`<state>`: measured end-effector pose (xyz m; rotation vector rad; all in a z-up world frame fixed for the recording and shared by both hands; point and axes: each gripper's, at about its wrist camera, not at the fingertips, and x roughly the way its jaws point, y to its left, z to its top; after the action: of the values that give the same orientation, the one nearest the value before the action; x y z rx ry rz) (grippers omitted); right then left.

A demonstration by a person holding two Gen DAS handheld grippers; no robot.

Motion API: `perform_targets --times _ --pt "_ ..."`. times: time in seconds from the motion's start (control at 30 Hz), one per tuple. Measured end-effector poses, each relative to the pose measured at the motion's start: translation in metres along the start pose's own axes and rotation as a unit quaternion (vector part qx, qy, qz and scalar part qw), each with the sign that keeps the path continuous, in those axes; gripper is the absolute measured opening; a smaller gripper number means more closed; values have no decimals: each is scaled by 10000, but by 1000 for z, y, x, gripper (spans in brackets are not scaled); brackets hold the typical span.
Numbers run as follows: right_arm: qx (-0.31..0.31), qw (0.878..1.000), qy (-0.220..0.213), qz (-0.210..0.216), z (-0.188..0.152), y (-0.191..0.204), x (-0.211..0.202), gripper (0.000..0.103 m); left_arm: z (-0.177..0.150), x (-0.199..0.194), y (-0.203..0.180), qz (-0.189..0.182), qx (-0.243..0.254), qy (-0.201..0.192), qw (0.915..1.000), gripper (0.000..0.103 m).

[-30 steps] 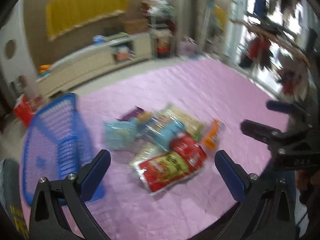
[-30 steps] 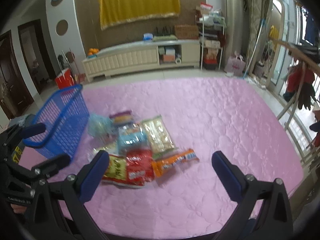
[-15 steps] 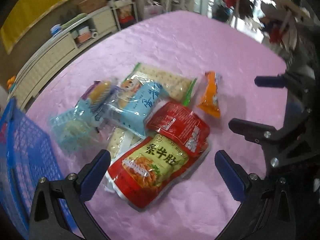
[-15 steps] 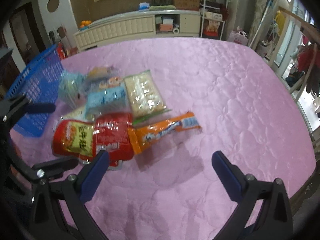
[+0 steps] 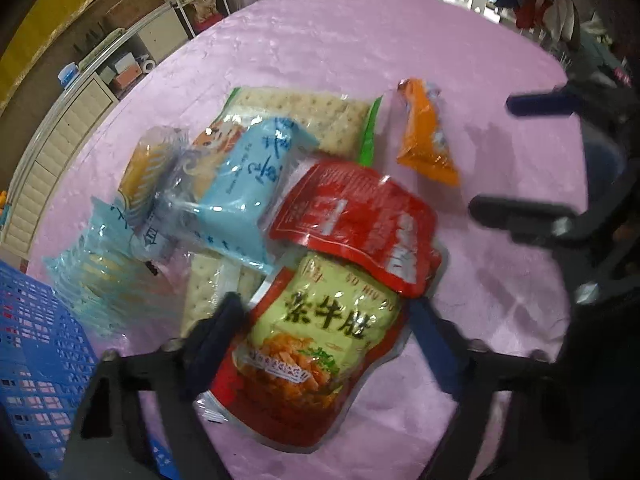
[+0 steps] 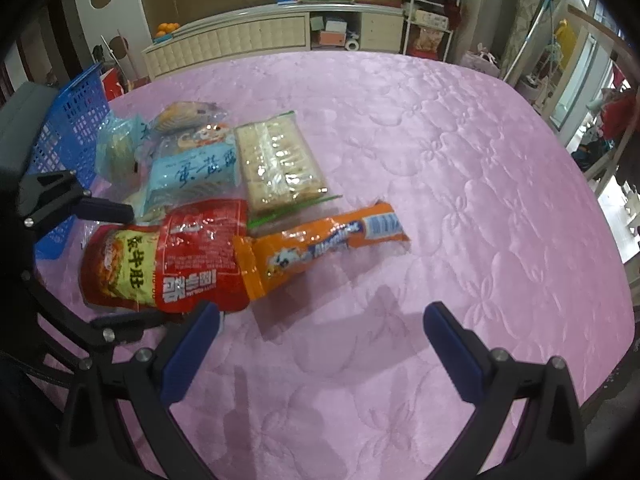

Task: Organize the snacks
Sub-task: 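Lower the left tool to the yellow-red SU NIU DU pouch and grasp it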

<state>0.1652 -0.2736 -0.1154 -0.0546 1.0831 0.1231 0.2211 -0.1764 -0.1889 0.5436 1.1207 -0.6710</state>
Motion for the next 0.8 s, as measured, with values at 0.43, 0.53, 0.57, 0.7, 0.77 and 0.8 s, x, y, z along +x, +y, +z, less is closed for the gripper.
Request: perform_targets --times 0.43,0.53,0.57,0.7,0.77,0.8 --pt "65 9999 -143 -1 -3 -1 -31 103 -21 -35 -14 -146 -192 -166 9996 8" --pt "48 9998 -194 -12 -5 -1 -38 103 -23 -42 -12 -111 -108 -262 9995 67" --pt "42 9998 -193 -23 -6 -1 -39 103 -23 -44 -10 -94 -53 -278 9996 67" --pt "50 9998 -164 -51 -6 -3 -39 103 -17 -39 -9 76 183 -142 9997 67" --pt "74 9999 -136 -40 -7 -3 -36 103 -16 -32 -19 111 427 1 9990 67" --pt "80 9999 -125 -35 -7 -3 -36 103 -17 -27 -24 155 622 92 9979 67"
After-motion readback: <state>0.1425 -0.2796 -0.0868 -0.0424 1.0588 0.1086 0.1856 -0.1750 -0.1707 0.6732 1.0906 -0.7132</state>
